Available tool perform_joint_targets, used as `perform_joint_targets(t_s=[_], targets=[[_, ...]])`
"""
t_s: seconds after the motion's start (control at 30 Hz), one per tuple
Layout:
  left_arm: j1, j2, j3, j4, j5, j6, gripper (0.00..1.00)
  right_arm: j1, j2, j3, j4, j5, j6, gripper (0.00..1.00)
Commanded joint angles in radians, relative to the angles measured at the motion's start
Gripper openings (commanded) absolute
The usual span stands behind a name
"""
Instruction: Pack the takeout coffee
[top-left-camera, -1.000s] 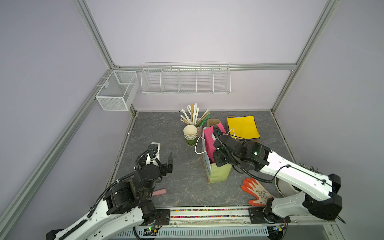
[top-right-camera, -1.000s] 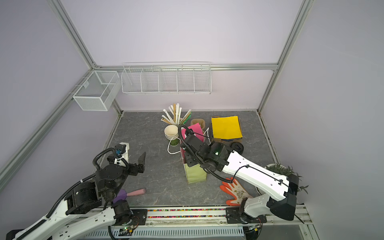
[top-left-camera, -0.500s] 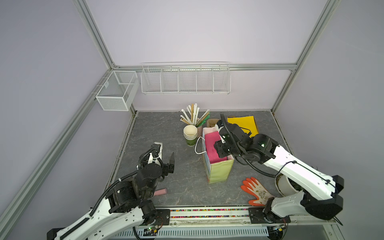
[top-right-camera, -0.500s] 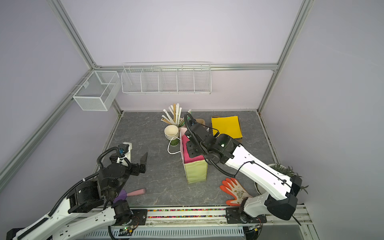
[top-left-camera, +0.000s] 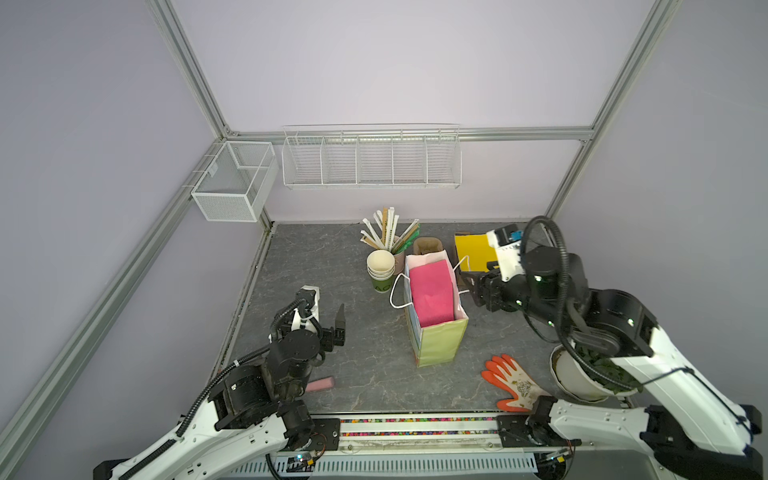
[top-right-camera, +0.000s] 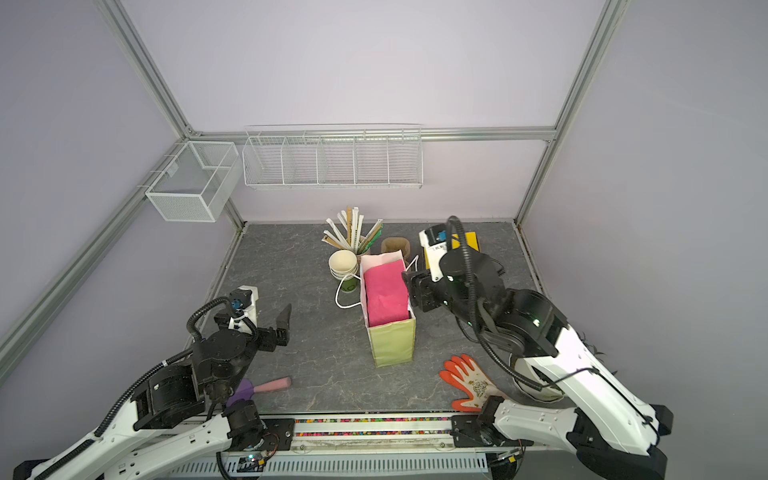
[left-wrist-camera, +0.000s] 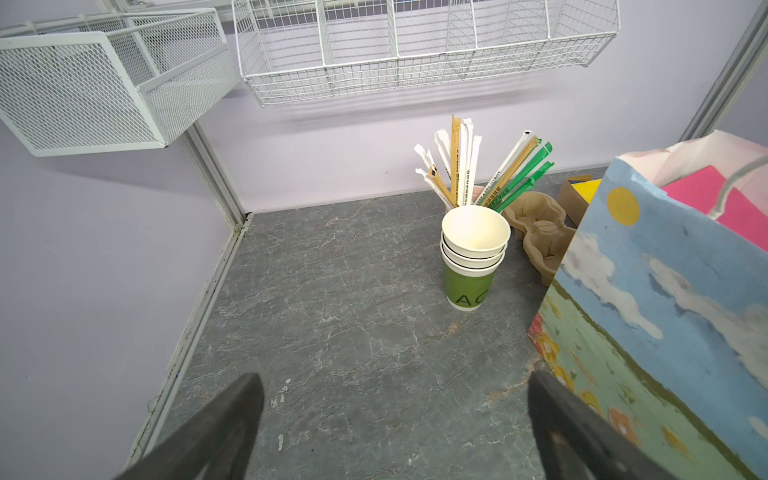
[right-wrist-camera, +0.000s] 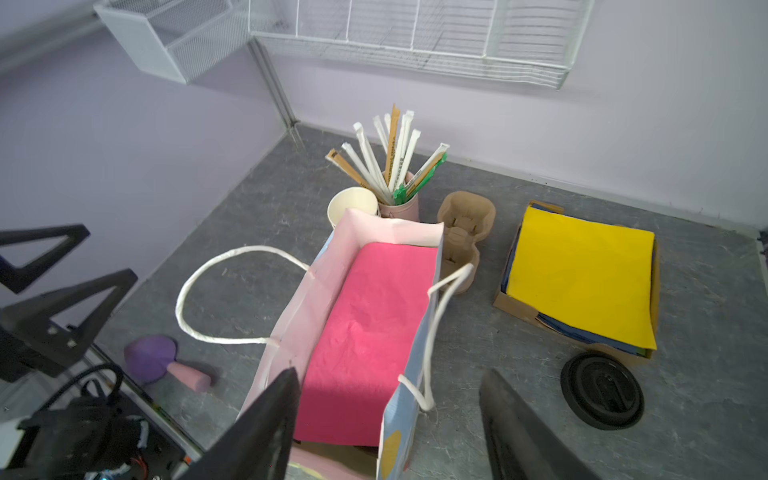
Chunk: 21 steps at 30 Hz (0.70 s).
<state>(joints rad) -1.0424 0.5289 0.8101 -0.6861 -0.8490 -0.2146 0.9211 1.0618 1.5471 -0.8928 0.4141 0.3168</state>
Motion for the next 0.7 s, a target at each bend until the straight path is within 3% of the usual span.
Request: perform_joint_targets(t_s=[0.0,0.13,0.23,0.4,0.53,0.67], targets=[[0.004,-0.004,-0.018,0.018,-0.04,-0.017,0.99,-0.028,-0.056,-0.071,0.005,0.076,-0.029,0.82],[0.005,0.018,-0.031,0.036,-0.087,-0.019,0.99,-0.051,-0.142,-0.136,-0.016,0.114,-0.016,1.0],[0.007,0.029,-0.048,0.059,-0.1,-0.018,0.99,-0.065,-0.211,-0.188,-0.028,0.162,-0.003,0.88],[0.02,0.042,-0.084,0.101,-0.134,-0.037,0.99,-0.081,-0.324,-0.275,-0.026,0.244,-0.005,0.88],[0.048,0.039,-0.14,0.177,-0.153,-0.047,0.99,-0.085,-0.455,-0.441,0.073,0.393,-0.014,0.88],[0.147,0.076,-0.161,0.234,-0.116,-0.086,0.99,-0.092,-0.583,-0.65,0.218,0.639,0.025,0.88]])
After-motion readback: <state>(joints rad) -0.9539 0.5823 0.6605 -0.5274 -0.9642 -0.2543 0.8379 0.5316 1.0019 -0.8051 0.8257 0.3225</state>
